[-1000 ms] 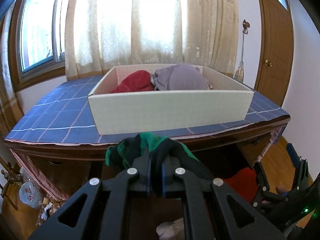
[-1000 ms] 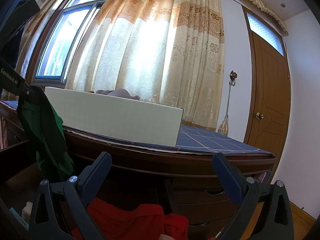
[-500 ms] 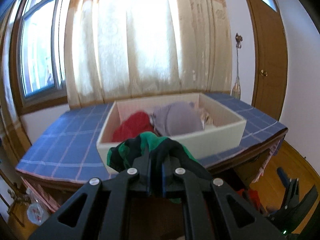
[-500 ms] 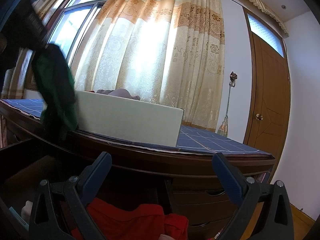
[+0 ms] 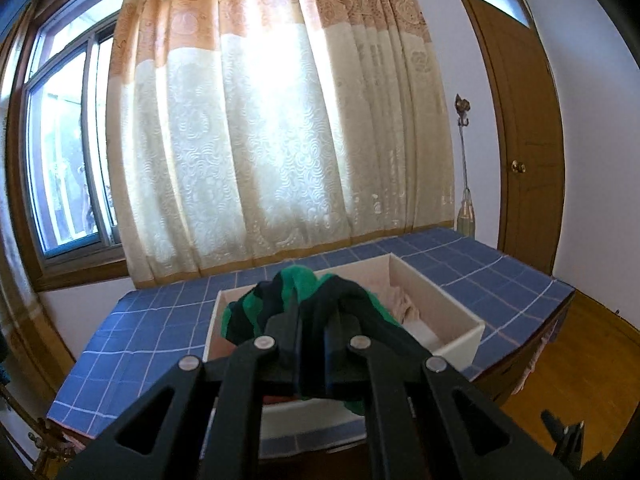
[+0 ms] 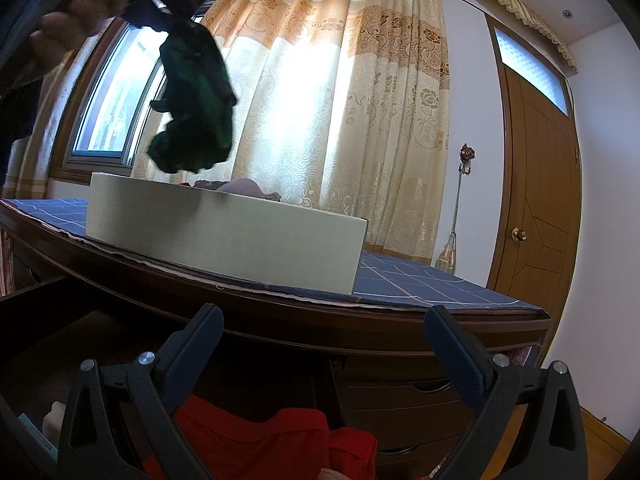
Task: Take underwear out of drawer
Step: 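Carry the green-black underwear over the cream box and lower it inside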
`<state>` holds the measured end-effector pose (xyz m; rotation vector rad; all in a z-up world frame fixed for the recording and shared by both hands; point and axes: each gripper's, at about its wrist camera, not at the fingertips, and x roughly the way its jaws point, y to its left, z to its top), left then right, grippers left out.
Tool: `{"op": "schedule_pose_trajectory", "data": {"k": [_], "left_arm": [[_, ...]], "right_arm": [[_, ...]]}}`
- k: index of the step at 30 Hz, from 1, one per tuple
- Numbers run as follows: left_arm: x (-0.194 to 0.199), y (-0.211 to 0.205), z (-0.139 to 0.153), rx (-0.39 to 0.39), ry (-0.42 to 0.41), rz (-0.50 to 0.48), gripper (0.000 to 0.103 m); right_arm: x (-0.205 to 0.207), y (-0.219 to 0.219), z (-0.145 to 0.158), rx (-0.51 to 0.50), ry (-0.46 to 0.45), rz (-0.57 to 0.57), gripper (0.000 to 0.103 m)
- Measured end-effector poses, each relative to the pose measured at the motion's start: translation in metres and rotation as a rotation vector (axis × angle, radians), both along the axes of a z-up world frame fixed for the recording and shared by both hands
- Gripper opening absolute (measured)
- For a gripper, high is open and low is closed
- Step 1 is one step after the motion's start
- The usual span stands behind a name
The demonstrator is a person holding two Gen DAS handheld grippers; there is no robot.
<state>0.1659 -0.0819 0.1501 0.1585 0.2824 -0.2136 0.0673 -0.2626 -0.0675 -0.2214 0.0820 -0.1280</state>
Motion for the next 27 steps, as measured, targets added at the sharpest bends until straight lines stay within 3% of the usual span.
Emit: {"op": "schedule_pose_trajectory", "data": {"k": [21, 27], "left_arm": [[0.107, -0.100, 0.032, 0.095, 0.004, -0.048, 0.005], [0.141, -0.124, 0.026, 0.129, 0.027, -0.021, 0.005]], "right_arm": [[0.000, 0.001, -0.002, -0.020, -0.014, 0.009, 0.102], [0.000, 0.001, -0.003, -0.030, -0.023, 0.021, 0.102]]}}
